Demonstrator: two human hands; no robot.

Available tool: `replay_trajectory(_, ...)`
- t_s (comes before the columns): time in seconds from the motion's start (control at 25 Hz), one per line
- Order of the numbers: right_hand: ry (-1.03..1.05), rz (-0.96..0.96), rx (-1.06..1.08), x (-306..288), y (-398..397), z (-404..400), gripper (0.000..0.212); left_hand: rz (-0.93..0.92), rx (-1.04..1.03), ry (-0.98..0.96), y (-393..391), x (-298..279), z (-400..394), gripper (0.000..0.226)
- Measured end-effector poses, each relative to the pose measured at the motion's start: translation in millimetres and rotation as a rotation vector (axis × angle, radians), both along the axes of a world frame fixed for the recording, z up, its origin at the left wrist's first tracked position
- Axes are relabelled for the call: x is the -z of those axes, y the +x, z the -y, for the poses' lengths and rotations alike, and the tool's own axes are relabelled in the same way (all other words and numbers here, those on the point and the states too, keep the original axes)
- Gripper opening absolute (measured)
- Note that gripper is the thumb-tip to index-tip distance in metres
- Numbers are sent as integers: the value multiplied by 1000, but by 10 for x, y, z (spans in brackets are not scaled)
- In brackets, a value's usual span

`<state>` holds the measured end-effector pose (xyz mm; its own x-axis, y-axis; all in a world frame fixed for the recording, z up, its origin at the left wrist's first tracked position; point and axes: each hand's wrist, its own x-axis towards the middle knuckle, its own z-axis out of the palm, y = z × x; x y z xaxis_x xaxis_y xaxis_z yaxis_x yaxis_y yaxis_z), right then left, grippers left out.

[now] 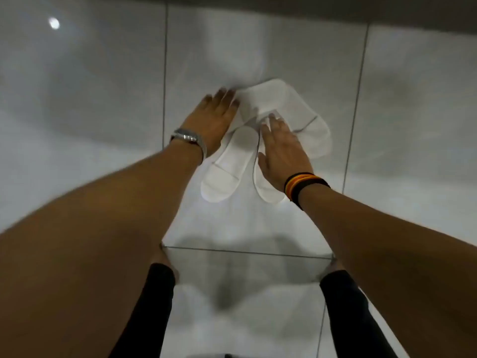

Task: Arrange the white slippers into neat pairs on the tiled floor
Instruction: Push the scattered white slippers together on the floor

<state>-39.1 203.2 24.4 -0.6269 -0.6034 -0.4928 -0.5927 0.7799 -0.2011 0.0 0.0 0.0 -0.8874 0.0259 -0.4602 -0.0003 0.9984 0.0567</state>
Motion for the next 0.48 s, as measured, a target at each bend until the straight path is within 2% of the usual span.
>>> replay_trajectory(0.16, 42, 385, 11, 906, 554, 160, 70, 116, 171, 40, -344, 876, 4, 85)
replay_trajectory(0.24, 84, 458, -1, 1232, 829, 208, 76, 246, 205, 10, -371, 1209, -9, 84)
replay_trajectory(0.36, 118, 397, -80, 1485, 892, 174, 80, 194, 34, 48, -85, 1354, 166, 89)
replay_trajectory(0.48, 126, 273, -216, 1588, 580, 236, 78, 121, -180, 45, 486, 1248, 443, 88)
